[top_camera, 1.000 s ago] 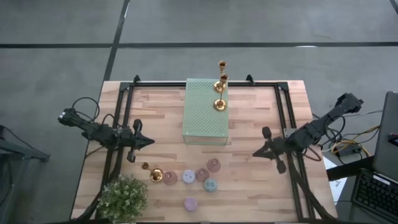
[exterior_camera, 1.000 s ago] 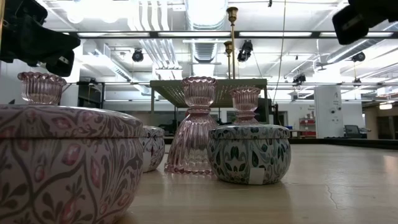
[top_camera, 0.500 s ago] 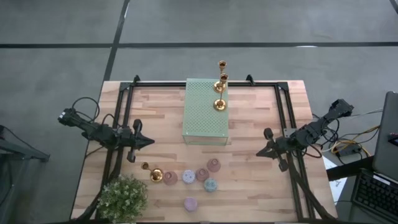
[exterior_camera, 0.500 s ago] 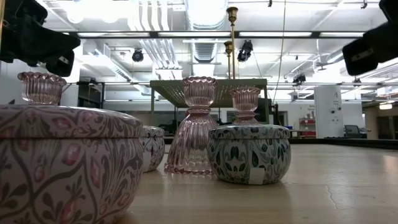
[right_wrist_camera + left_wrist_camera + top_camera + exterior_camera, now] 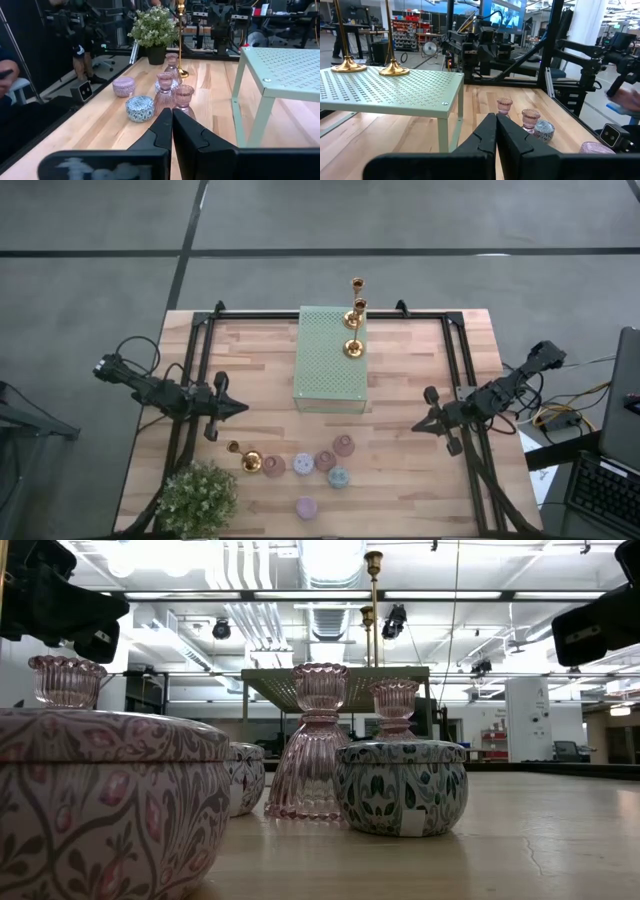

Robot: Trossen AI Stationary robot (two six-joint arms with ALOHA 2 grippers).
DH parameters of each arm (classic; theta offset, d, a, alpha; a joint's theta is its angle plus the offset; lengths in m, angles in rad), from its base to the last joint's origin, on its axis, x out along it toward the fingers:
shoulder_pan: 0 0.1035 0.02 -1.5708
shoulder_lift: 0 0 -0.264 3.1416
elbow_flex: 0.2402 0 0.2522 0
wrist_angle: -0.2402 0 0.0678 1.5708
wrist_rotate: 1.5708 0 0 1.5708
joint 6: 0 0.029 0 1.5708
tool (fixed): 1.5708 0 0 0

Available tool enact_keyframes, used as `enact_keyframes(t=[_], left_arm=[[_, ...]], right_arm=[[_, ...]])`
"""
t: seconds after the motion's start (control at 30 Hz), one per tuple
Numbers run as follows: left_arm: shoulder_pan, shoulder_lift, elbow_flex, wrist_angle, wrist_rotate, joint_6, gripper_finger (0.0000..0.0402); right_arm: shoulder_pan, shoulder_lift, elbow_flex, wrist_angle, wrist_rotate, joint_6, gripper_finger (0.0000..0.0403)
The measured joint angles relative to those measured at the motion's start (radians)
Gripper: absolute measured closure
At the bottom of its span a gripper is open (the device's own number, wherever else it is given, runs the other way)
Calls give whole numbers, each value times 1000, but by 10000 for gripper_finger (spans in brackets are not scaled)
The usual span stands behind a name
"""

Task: Pick & Place candle stick holders
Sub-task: Put the gold candle holder on the shelf aligned with other gold candle holders

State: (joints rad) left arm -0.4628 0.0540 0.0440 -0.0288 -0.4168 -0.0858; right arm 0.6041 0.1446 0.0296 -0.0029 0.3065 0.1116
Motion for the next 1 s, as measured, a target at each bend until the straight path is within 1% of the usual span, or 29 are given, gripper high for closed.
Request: enact_keyframes(t=[0.2,1.0], left_arm=[[0,0,0,0,0,0,390],[0,0,0,1,0,0,390]], right_arm=[[0,1,0,0,3,-44,394],[0,2,0,1,2,-41,394]])
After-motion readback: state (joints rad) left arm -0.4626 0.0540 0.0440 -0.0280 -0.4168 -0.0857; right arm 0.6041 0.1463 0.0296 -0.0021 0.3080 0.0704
